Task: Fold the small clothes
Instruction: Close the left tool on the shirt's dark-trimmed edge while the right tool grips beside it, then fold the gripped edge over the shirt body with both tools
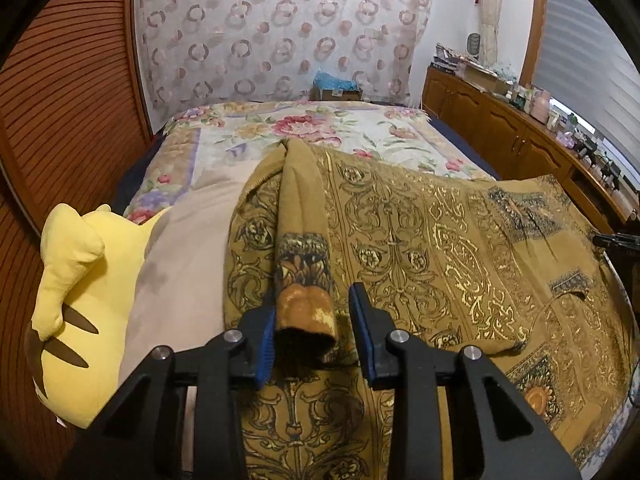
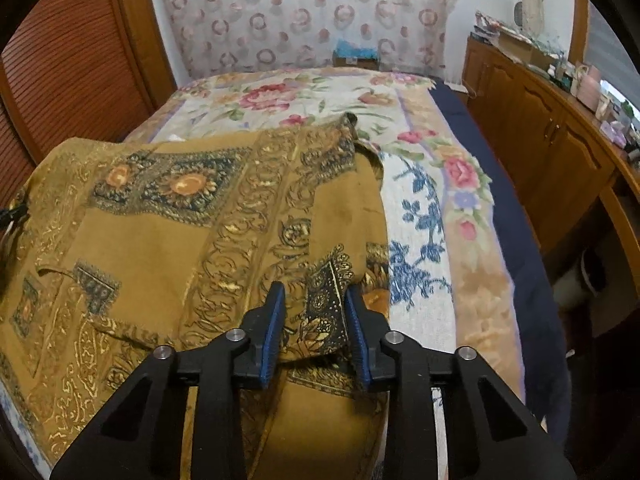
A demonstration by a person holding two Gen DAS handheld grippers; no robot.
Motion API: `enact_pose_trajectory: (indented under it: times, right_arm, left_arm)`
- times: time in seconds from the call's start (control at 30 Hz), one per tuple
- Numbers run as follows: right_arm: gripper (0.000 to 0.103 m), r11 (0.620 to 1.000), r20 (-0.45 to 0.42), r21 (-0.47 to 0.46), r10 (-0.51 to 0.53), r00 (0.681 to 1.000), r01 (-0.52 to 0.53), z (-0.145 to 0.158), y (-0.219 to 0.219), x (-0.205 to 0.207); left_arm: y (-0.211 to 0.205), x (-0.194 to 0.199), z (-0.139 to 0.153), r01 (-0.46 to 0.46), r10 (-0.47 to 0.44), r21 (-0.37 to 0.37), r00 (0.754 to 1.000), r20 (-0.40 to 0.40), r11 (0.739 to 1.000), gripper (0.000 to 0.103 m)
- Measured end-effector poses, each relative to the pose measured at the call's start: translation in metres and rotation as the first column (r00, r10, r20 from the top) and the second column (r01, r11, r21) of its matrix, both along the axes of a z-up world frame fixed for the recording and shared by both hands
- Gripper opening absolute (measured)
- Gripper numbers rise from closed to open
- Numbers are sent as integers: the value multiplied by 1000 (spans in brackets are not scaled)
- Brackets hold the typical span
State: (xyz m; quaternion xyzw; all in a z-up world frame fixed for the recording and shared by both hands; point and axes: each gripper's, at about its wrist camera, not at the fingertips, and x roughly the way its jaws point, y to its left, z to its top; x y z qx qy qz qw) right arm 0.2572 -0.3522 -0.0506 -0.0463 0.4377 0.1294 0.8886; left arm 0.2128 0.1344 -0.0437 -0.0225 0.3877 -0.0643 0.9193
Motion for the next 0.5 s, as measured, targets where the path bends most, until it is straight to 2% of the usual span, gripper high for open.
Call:
enact_pose_trajectory:
  times: [0.03,0.07,0.1,0.17,0.33,0.5]
  right_arm:
    - [18,1000,8,0,7,1000,-7,2,2,0]
    - [13,1000,18,1,16,1000,-16,4,5,0]
    - [11,1000,24,7,28,999,-28,5,6,-1]
    - [6,999,32,22,48,998,-49,8,10,-2]
    - [2,994,64,84,59,996,-65,21,11,-6]
    - [1,987,127,153,30,992,-49,49,2,-17]
  left_arm:
    - [0,0,2,-1,1,4,1000,7,1000,32]
    - [-1,0,3,0,0,4,1000,15,1000,27]
    - [0,0,5,4,-3,-5,1000,23,1000,21]
    - [0,1,7,0,0,-27,1000,29,1000,2]
    - [0,-5,19,-11,16,-69,997,73,998,0]
    - [1,-22,40,-12,26,-100,990,140,995,0]
